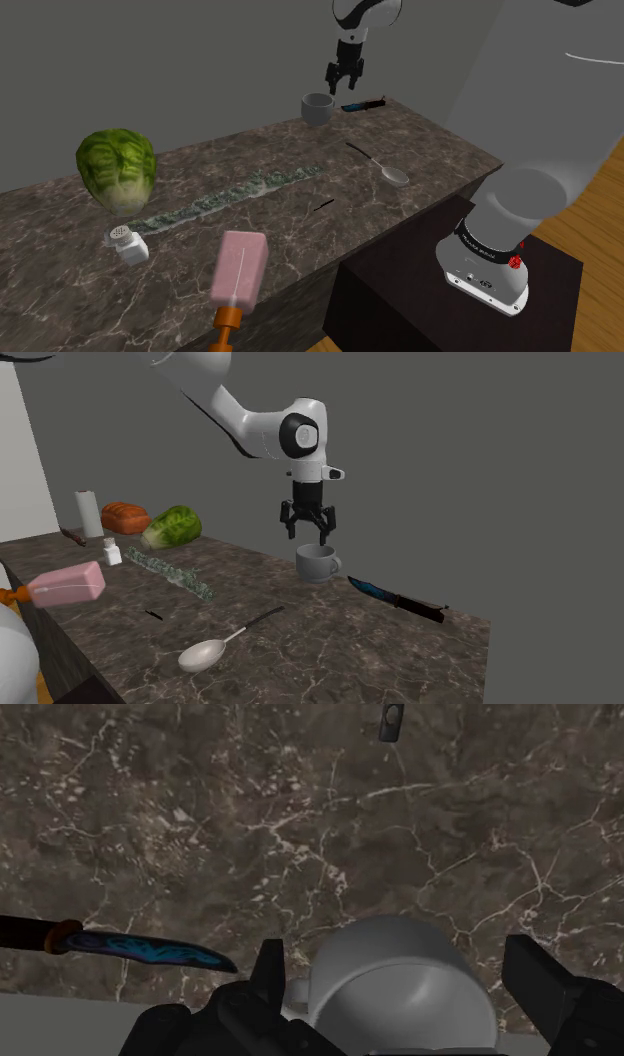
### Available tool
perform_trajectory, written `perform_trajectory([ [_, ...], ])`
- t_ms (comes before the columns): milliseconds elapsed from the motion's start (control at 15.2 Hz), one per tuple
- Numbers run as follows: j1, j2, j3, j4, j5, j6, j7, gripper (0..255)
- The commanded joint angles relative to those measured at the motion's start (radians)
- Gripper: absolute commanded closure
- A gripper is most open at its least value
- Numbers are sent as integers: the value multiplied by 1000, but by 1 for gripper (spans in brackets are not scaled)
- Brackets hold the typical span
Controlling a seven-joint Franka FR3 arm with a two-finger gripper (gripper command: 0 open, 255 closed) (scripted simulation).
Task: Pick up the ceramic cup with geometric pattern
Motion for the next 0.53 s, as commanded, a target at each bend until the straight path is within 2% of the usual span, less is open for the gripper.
perform_trajectory([
  [0, -10, 81, -4, 75, 8, 3, -20, 0],
  [462, -56, 372, -8, 397, 31, -41, -72, 0],
])
